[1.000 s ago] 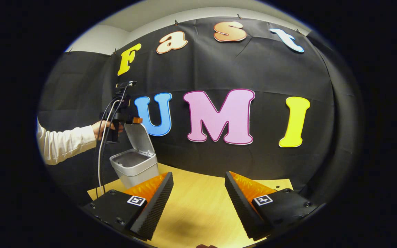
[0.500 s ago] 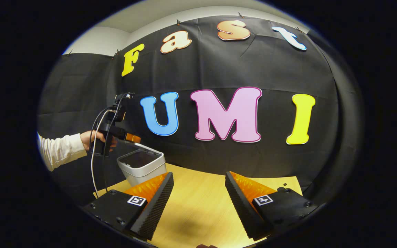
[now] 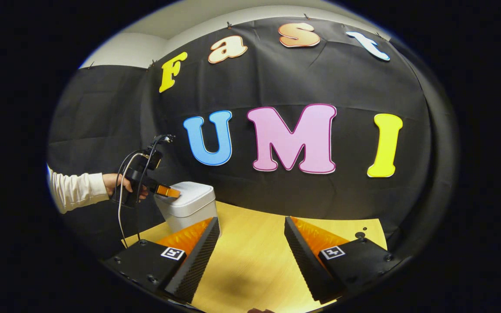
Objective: Press the lid of the desktop garbage bin to open it, pick up the crumpled paper on the desktop and throw it into the bin, then pick up the pop can on the desktop and drop it into the bin, and finally close the garbage bin lid.
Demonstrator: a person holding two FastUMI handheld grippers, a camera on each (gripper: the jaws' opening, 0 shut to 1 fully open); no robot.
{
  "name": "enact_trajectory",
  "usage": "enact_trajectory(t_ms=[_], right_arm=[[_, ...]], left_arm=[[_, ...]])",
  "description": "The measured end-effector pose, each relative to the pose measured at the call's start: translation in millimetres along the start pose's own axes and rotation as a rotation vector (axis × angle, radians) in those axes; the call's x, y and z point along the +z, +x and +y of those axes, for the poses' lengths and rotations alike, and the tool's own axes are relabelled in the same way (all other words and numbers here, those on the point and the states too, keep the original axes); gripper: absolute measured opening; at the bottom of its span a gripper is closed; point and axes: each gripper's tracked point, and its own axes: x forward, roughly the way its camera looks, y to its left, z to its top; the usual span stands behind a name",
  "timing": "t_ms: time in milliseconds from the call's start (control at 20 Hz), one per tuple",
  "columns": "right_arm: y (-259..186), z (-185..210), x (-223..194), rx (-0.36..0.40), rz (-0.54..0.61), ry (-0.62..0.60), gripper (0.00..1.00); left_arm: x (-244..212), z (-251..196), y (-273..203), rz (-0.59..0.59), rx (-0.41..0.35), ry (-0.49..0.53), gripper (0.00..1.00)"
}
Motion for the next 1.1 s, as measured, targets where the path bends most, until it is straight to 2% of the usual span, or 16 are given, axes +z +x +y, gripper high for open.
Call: enact_trajectory(t_ms=[250,450,650,900,1100], right_arm=[[-4.2,-4.0,-5.3,-0.007,0.006,-0.003,0.97],[-7.3,-0.9,-5.9,-0.004,0.007,0.009,0.96],[-11.0,-1.8,-4.5,-0.027,0.005,-0.014,0.96],[-15.1,-3.8,-10.1,-0.101,-0.001,-0.072,0.96],[-19.7,3.7,-25.2,-0.138,0.026,-0.059,0.96]], left_arm=[[-1.6,-1.3,1.8,-0.017,-0.018,-0.015,1.0],[2.4,-2.3,3.2,-0.083,-0.028,-0.022,1.0],[10.7,-0.4,0.5,-0.134,0.014,-0.058,1.0],[41.3,-23.2,-31.9,-0.328,0.007,-0.091,0.96],[28.5,-50.6,-65.6,-0.41,-0.038,-0.058,0.95]])
